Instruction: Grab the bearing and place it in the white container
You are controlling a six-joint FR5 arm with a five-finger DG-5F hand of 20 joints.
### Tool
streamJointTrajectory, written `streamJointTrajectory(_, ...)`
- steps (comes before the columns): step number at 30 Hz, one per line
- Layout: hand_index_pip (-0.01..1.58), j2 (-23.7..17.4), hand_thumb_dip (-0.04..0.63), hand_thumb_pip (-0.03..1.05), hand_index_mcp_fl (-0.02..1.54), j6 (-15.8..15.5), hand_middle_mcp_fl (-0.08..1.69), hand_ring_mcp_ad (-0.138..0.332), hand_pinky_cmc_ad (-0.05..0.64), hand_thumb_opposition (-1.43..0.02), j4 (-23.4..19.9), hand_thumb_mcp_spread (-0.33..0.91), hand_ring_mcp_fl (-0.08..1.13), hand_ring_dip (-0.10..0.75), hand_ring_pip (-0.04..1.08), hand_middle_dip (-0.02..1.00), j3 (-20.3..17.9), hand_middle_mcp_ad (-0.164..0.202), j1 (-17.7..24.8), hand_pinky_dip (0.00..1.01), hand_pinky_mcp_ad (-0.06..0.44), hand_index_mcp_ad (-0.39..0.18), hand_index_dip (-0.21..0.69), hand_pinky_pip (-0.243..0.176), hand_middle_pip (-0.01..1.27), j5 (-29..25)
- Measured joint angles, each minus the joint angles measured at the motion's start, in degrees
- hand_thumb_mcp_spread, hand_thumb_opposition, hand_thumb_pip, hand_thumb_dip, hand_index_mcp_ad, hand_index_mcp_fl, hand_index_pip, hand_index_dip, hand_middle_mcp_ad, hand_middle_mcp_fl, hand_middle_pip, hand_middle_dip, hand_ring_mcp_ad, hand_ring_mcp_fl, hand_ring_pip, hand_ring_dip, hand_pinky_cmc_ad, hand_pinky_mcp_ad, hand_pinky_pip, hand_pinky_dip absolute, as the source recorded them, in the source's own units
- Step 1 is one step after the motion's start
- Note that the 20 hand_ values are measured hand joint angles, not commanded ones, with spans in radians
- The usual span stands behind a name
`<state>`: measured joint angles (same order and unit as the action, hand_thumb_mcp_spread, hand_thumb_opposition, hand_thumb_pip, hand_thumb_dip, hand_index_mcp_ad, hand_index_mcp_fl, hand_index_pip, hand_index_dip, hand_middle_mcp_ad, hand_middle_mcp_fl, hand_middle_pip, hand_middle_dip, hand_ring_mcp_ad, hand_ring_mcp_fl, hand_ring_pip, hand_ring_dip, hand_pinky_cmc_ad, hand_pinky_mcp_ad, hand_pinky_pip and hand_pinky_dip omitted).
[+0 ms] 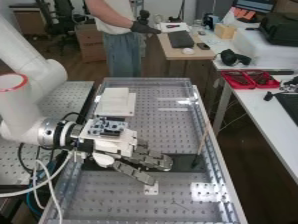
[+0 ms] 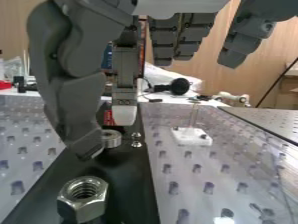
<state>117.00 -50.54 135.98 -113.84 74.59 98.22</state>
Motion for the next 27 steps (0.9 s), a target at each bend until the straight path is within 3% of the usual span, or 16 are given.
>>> streamJointTrajectory(24, 1.30, 0.0, 0.281, 0.42, 0.22, -0.3, 0.01, 0.037, 0.368, -0.87, 0.7, 0.53, 0.00, -0.023, 0.08, 0.09, 0.5, 0.073, -0.3, 0.14, 0.248, -0.117, 0.314, -0.105, 0.14, 1.0)
streamJointTrajectory(27, 1.31, 0.1, 0.281, 0.46, 0.22, -0.6, 0.01, 0.037, 0.368, -0.86, 0.9, 0.53, 0.00, -0.023, 0.08, 0.09, 0.7, 0.073, -0.4, 0.14, 0.248, -0.117, 0.314, -0.105, 0.14, 1.0)
